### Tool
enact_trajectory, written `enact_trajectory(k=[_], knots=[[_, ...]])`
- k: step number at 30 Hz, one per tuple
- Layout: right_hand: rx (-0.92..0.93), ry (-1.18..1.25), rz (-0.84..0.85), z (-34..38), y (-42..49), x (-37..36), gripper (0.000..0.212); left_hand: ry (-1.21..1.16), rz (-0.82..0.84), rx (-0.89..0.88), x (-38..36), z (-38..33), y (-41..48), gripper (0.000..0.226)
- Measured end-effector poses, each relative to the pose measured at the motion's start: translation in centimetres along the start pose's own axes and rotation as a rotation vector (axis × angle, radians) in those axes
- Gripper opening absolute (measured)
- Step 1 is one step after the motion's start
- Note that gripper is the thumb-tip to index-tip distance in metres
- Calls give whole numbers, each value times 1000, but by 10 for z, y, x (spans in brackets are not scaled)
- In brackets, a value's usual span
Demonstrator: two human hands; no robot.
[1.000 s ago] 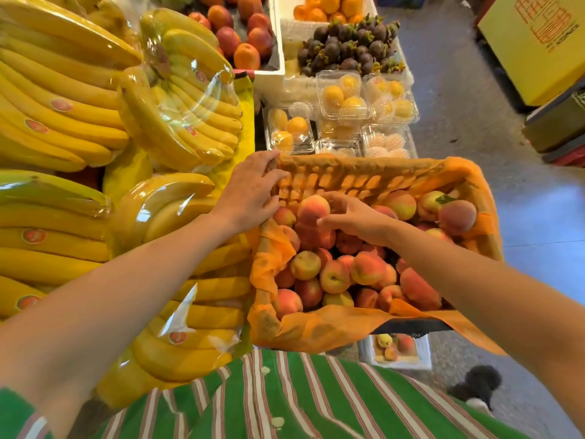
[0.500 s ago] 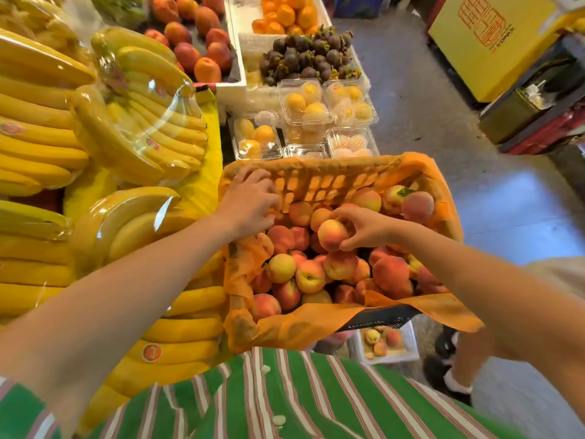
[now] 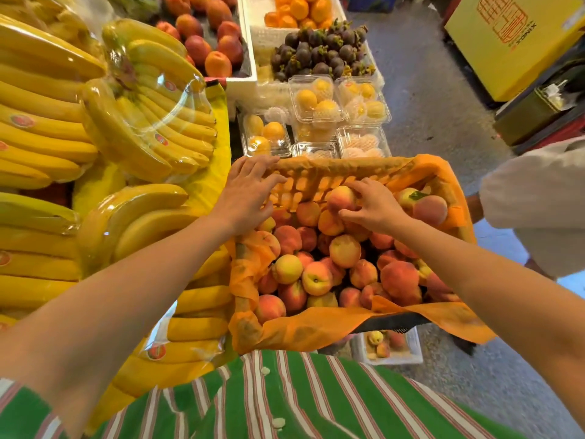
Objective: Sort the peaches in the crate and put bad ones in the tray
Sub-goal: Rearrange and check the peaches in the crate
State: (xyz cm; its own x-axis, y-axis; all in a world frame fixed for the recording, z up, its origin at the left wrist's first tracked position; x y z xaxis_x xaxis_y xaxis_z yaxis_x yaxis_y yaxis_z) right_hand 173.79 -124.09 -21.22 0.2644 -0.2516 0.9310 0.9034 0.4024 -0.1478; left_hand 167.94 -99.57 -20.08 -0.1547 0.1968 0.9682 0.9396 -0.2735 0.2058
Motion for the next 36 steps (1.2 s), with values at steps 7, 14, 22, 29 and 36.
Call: enact_trajectory(k=[7, 14, 22, 29, 36], knots=[[-110, -61, -148, -2, 2, -9, 43, -45, 2, 35, -8, 9, -1, 47], [-23, 148, -143, -12, -6, -13, 49, -92, -11, 29, -10, 12, 0, 46], [69, 242, -163, -2, -7, -1, 43, -138, -34, 60, -8, 13, -2, 50], [429, 259, 168, 78, -16, -40, 36, -172, 21, 44, -13, 19, -9, 55], [406, -107, 460, 91, -30, -97, 67, -169, 35, 47, -16, 21, -14, 53]])
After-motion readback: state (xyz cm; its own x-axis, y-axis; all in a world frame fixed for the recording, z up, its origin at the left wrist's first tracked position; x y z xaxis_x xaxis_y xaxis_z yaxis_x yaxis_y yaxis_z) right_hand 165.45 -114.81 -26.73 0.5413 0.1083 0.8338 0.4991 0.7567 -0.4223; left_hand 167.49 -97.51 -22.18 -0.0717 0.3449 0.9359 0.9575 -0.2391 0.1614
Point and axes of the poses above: each hand's wrist, its own y-axis towards the middle knuckle, its own x-axis out of the back of the hand, z = x × y, the point moved 4 cm from there along y, towards the middle knuckle, and after that the axes turned 4 degrees about y, right-handed, at the moved point
